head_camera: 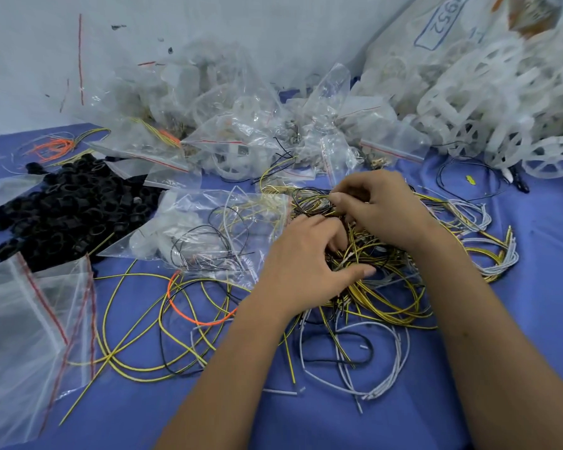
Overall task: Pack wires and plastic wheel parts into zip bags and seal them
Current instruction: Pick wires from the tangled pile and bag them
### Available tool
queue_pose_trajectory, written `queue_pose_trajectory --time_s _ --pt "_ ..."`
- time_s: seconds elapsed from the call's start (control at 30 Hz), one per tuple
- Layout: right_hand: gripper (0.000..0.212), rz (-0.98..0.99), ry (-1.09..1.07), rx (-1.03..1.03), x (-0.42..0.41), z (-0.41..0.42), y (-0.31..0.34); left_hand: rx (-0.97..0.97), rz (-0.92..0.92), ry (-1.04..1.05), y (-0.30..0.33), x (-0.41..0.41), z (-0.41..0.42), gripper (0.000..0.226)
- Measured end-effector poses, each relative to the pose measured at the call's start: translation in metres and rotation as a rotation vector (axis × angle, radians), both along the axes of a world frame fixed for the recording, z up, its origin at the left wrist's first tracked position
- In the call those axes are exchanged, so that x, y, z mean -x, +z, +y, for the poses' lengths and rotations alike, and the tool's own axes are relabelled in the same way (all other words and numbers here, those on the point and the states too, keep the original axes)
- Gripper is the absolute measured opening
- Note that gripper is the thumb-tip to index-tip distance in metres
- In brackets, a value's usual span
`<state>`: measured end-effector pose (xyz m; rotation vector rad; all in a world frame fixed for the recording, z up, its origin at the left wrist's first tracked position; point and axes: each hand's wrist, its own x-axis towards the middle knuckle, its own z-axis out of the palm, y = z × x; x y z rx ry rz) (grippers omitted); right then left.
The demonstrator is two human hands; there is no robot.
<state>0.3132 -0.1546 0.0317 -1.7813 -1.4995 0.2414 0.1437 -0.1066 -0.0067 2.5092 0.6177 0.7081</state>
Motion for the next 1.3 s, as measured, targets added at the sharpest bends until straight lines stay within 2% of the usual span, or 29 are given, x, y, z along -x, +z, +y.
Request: queue_pose_trajectory --time_s 0.17,0.23,0.33,0.53,0.8,0.97,1.1,1.2,1.3 --pt "0.016 0.018 -0.057 -0.049 0.002 0.003 -0.004 0.026 0.056 0.036 -0.002 0.0 -0.003 0.052" --pt "0.017 0.048 -0.073 -0.072 0.002 0.003 -0.005 0.05 0.08 0.084 -0.004 -0.004 -0.005 0.043" --pt "0.019 0.056 -0.092 -0.095 0.004 0.004 -0.006 0.11 0.07 0.117 -0.003 -0.007 -0.004 0.032" --pt "0.021 0.099 -0.097 -0.148 0.005 0.003 -0.004 0.194 -0.028 0.205 -0.001 -0.006 0.0 0.033" --pt "0.007 0.205 0.016 -0.276 0.01 -0.004 0.007 0.585 -0.198 0.298 0.004 0.005 0.018 0.024" --pt "0.018 0.271 0.252 -0.136 0.015 -0.007 0.01 0.743 -0.329 0.32 0.004 0.01 0.027 0.028" --pt "0.019 0.283 0.359 -0.003 0.021 -0.01 0.012 0.944 -0.438 0.381 0.005 0.011 0.032 0.02" --pt "0.032 0.145 0.385 0.124 0.029 -0.008 0.012 1.05 -0.475 0.433 0.004 0.013 0.036 0.012" --pt "0.04 0.014 0.394 0.241 0.034 -0.004 0.01 1.047 -0.495 0.468 0.003 0.014 0.038 0.02"
